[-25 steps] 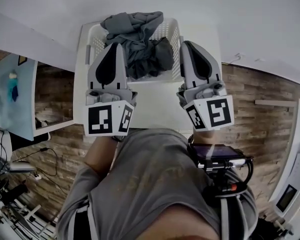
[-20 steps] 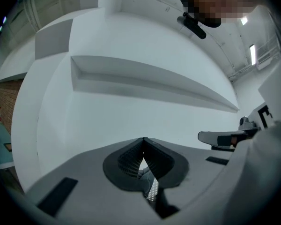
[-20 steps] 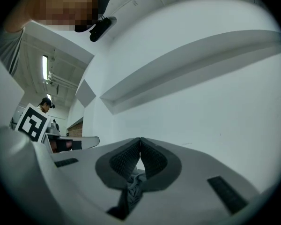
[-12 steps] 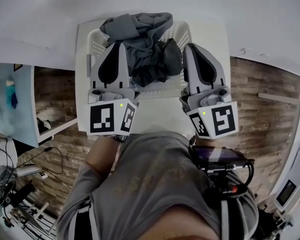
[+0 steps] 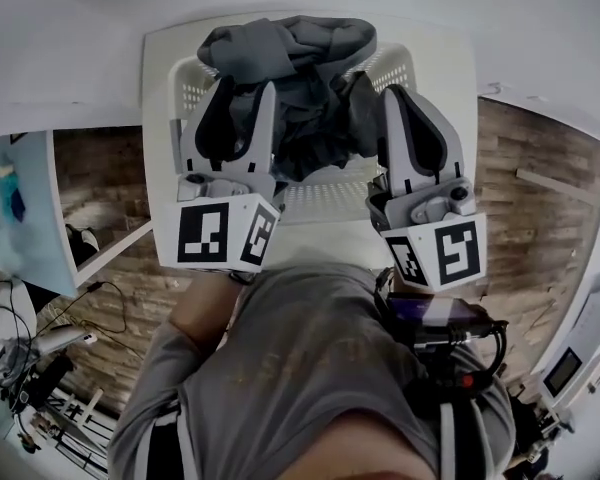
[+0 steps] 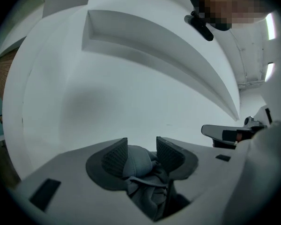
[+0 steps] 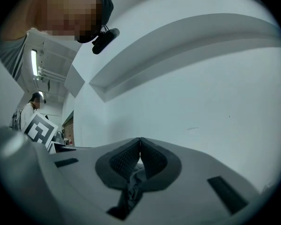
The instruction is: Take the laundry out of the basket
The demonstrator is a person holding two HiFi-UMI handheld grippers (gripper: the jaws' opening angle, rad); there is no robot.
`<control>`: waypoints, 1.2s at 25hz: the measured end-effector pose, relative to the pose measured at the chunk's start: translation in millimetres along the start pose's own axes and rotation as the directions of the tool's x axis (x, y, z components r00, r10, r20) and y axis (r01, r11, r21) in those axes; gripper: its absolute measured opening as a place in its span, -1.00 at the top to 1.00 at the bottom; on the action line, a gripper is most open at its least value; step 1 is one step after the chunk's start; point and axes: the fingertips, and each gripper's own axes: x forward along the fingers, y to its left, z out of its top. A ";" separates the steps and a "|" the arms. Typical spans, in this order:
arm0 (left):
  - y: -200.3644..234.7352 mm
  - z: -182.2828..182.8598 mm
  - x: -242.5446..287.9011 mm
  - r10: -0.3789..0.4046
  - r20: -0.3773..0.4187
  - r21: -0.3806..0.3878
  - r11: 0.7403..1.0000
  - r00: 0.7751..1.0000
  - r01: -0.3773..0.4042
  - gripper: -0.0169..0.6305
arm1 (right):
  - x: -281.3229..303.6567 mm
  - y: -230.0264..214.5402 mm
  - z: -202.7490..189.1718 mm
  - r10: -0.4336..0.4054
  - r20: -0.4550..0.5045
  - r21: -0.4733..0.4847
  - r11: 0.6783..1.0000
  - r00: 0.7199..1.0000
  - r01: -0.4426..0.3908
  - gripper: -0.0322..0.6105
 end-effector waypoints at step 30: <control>29.9 -56.0 49.5 0.051 -0.201 -0.058 0.996 0.978 -0.064 0.52 | 29.2 -15.5 -26.3 0.026 -0.056 0.069 0.997 0.998 -0.022 0.88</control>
